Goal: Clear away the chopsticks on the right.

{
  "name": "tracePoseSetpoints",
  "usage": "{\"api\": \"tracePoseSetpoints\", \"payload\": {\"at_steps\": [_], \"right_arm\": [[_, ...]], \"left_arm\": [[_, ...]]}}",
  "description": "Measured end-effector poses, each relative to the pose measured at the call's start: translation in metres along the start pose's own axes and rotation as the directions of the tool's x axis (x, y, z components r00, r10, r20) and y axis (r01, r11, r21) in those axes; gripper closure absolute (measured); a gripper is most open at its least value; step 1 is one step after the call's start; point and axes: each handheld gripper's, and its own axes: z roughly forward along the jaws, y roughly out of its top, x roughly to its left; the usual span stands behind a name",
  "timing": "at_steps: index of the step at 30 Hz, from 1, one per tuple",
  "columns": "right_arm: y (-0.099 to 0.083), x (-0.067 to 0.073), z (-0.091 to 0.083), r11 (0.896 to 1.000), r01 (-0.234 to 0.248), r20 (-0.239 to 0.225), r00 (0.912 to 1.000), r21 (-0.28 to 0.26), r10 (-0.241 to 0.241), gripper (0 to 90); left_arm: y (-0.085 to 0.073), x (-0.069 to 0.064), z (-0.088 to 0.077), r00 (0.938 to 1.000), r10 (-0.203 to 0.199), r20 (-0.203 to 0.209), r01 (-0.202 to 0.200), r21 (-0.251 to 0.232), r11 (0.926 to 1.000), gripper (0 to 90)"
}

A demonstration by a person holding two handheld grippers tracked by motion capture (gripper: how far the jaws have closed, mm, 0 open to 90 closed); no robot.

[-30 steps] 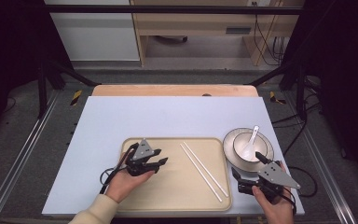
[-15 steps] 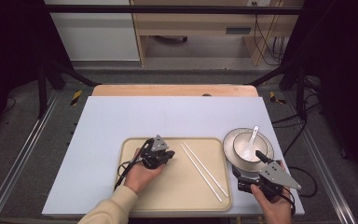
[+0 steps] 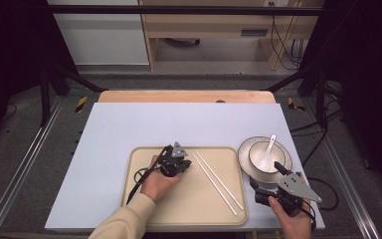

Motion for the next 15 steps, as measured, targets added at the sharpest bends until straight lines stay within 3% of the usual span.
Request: {"api": "tracePoseSetpoints", "payload": {"at_steps": [15], "right_arm": [[-0.002,-0.001,0.002,1.000,0.001,0.001,1.0000,0.014,-0.001,9.3]], "left_arm": [[0.023,0.008,0.028,0.9999,-0.002,-0.015,0.002,0.000,1.0000,89.6]]}}
